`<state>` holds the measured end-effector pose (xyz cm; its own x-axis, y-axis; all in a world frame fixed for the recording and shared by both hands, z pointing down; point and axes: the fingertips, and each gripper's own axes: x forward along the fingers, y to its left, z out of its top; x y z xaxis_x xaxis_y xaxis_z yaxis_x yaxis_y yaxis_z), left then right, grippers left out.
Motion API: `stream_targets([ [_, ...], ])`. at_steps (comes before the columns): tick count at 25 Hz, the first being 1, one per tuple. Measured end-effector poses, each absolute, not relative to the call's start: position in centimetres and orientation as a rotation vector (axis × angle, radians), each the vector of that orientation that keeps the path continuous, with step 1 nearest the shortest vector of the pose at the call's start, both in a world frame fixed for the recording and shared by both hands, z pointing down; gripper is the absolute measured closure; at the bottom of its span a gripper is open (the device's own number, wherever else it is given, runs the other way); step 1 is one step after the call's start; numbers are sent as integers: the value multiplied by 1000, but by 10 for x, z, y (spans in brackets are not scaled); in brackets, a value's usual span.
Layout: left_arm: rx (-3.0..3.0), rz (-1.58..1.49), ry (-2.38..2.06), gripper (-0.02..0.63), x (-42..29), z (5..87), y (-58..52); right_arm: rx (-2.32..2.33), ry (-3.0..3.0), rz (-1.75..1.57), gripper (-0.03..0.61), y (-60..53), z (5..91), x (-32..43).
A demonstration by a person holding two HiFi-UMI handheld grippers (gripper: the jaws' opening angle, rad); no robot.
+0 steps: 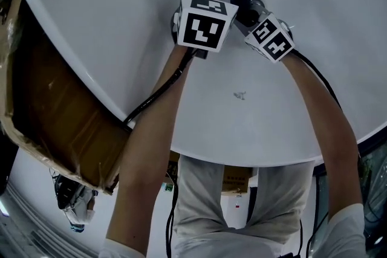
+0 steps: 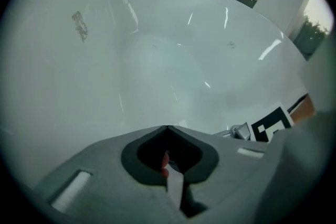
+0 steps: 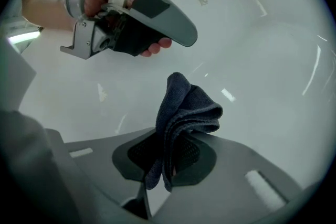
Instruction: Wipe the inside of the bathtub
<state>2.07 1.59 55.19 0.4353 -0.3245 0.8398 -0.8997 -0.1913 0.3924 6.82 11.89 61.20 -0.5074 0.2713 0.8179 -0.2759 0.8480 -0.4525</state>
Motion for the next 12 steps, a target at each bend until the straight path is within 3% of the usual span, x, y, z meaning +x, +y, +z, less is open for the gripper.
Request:
stream_targets([
  [12,1779,828,-999,614,35,566,23,20,-1952,651,523,126,640,71],
])
